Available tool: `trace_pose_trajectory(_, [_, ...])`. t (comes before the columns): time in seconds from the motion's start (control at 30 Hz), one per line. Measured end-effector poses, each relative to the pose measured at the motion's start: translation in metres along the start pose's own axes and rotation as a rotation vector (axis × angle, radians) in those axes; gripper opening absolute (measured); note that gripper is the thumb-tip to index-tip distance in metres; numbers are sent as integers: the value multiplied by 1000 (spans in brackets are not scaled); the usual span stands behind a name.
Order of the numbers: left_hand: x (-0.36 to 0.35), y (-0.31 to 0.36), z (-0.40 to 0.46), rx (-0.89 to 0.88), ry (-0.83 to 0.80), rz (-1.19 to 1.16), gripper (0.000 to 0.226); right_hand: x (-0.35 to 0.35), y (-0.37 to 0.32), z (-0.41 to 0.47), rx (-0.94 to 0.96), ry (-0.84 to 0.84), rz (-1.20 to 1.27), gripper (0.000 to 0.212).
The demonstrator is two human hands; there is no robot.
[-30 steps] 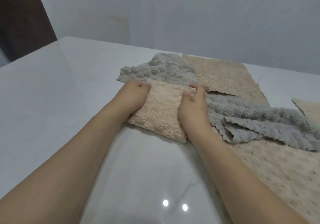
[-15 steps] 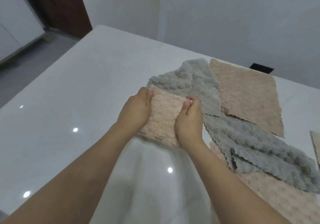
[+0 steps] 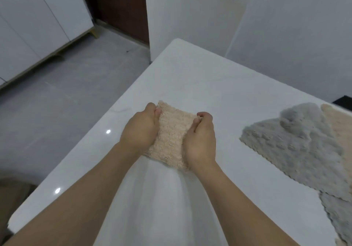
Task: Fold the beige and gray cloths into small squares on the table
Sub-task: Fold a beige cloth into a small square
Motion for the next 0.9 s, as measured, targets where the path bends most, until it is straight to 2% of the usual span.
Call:
trace_pose_trajectory(0.2, [37,-57,54,49,18,128,23,-77,-39,22,27,-106,-169,27])
trace_pose_trajectory(0.33, [49,-73,73,28,-3,203,22,-100,-48,31,93,-171,-290,41])
trace_pose_trajectory(0.43, [49,-77,77,-19,35,257,31,-105,-51,29,170,-138,-353,42])
trace_pose_trajectory(0.63, [47,-81,77,-140,189,308,29,-114,-40,32,338,-40,-571,36])
trace_pose_trajectory(0.73, [46,-92,80,-113,262,259,48,-111,-33,35,401,57,-669,23])
trace_pose_trajectory(0.8, [40,-101,86,-57,167,213,60,-109,-29,36,431,86,-686,19])
trace_pose_trajectory(0.9, [33,-105,93,27,-22,208,51,-111,-27,37,424,53,-658,19])
Point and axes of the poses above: each hand's wrist, its own z-axis towards the middle knuckle, its own x-axis out of the back of the hand, y = z × x, the point moved 5 cm from there along z, towards the middle knuckle, and after that the axes turned 11 degrees about x, right-handed, at the moved point
